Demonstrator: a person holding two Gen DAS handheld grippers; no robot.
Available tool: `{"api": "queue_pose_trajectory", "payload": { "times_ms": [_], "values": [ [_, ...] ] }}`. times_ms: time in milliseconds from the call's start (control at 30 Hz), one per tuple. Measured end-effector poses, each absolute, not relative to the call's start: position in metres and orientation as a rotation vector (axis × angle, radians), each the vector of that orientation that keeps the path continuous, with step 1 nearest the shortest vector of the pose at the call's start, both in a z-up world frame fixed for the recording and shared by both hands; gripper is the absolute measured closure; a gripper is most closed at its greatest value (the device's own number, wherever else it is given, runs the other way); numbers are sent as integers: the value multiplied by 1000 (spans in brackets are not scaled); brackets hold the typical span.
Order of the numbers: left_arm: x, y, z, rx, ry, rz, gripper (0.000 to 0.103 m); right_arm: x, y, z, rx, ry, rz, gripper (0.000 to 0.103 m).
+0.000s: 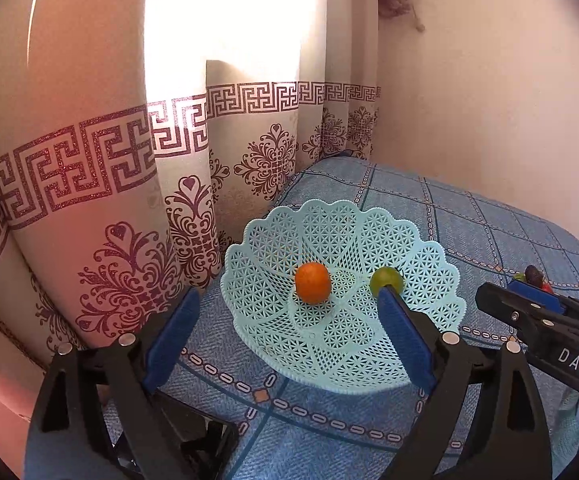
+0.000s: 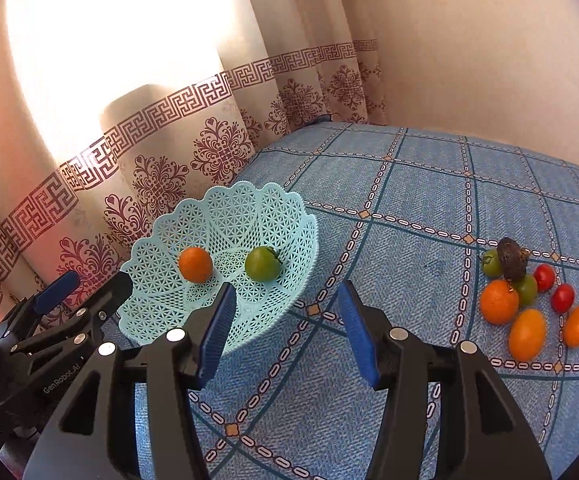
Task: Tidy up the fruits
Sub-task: 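Move both open grippers back toward the fruit cluster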
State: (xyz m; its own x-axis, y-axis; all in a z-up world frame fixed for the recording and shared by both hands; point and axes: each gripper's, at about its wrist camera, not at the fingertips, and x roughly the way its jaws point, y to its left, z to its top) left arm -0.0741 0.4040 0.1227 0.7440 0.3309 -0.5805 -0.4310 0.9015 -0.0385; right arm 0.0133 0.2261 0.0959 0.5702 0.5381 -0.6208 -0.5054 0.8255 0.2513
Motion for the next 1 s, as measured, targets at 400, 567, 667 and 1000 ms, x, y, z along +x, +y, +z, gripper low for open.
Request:
{"api": "queue_pose_trajectory", "payload": {
  "times_ms": [400,567,667,1000],
  "values": [
    [-67,374,132,-128,591,368,10,20,177,93,59,743,511,49],
    [-61,358,134,-109,593,342,9,24,147,87,70,745,452,49],
    [-57,348,134,-92,596,325,9,26,127,82,77,744,402,43],
    [-46,313,135,-40,607,265,6,36,55,68,112,757,258,43]
  ]
}}
